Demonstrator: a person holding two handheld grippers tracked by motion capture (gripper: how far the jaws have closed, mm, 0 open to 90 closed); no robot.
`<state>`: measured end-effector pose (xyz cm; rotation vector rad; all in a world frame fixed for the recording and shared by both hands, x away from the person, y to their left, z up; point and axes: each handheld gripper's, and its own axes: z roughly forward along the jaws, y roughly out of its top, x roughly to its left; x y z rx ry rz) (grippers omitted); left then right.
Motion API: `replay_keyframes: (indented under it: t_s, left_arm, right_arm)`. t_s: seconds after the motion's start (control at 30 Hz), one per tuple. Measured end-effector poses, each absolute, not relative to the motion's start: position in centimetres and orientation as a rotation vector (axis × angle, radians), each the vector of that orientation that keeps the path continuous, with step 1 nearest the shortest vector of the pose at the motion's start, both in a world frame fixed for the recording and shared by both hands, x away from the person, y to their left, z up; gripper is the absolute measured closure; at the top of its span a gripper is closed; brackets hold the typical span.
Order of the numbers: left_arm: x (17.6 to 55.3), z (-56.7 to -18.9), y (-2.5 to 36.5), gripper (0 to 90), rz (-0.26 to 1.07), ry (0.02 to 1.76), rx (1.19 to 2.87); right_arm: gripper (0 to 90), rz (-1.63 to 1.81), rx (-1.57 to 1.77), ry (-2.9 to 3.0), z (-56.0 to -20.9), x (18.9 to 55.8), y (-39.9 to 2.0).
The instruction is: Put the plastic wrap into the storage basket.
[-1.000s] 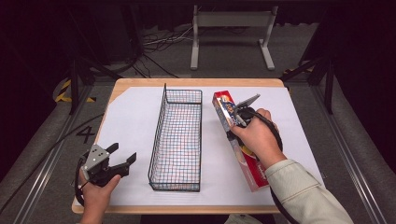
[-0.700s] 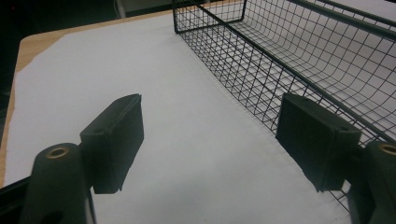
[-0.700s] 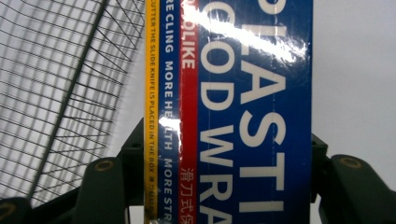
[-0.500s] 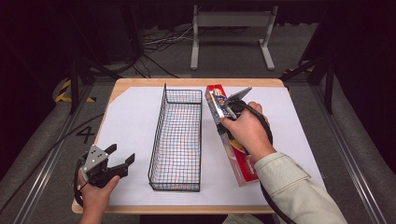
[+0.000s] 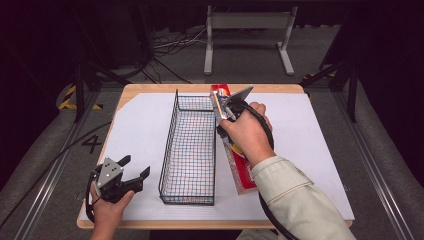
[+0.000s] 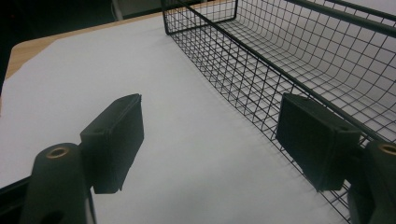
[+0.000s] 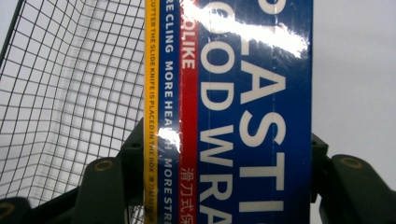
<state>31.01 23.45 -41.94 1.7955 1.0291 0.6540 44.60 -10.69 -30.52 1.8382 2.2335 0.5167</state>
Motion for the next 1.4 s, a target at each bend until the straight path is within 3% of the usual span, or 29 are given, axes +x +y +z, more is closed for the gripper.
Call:
replay_keyframes:
  t_s: [1.4]
  left_arm:
    - [31.8,-41.9,23.2,23.9,0.648,1.046,1.772]
  right_arm:
    - [40.6,0.61,2.156,2.073,-30.4,46.4,-4.7]
